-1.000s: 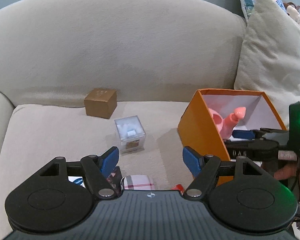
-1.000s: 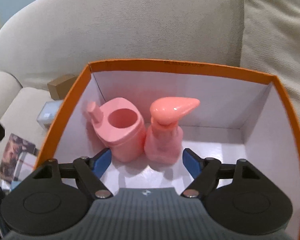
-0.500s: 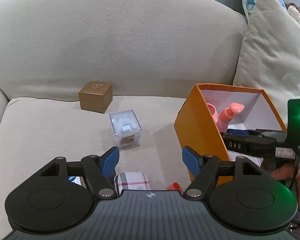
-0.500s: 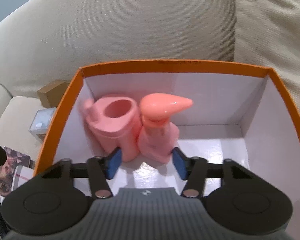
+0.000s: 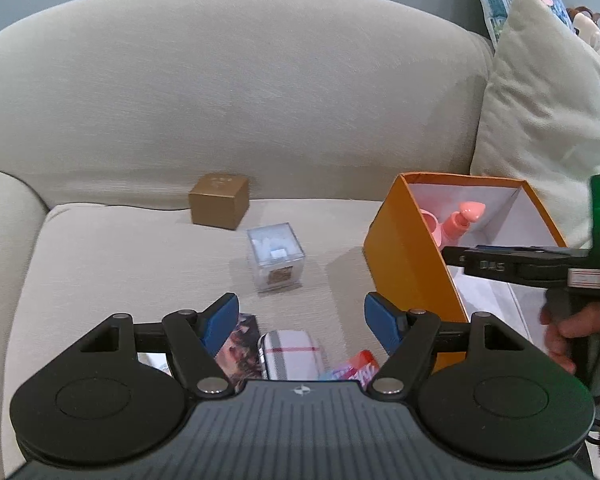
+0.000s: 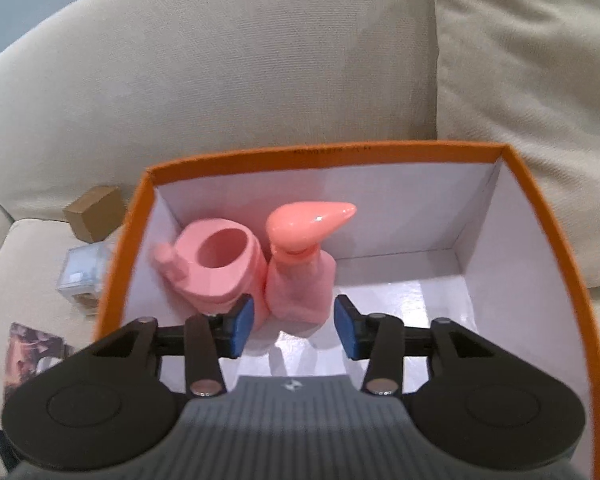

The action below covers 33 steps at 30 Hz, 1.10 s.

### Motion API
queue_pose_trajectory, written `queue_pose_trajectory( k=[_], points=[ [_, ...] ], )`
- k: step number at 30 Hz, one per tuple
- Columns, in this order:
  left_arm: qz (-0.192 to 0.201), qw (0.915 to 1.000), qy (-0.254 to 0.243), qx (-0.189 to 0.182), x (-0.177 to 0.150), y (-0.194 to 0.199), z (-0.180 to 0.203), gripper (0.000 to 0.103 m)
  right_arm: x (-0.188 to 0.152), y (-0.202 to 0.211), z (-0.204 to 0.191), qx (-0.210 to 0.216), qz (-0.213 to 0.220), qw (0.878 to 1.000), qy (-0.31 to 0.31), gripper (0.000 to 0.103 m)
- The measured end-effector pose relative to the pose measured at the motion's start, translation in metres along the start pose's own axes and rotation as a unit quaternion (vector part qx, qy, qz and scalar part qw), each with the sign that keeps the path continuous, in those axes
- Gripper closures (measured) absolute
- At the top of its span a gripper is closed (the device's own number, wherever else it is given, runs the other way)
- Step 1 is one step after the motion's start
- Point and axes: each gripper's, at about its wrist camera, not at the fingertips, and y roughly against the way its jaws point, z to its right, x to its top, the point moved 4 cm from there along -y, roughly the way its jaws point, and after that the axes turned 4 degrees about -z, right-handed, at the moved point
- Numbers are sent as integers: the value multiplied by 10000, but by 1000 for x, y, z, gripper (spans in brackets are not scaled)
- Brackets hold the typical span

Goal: Organize rigid objects
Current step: 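Move the left tool toward the brown cube while the right tool approaches the clear cube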

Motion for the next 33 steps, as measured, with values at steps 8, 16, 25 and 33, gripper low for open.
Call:
queue_pose_trajectory(
  k=[8, 16, 25, 33],
  points=[
    [282, 9995, 66, 111, -14, 39, -16, 19, -3, 74, -27, 241, 495, 9984, 126, 56],
    [355, 9980, 470, 207, -40, 65, -60, 26, -25, 124, -74, 630, 913, 9935, 272, 56],
    [201, 9980, 588, 119, -48, 54, -87, 36, -43, 106, -136, 870, 517, 9923, 717, 58],
    [131, 9984, 539, -60, -14, 11, -97, 35, -5, 42, -168, 751, 61, 9931, 901, 56]
  ],
)
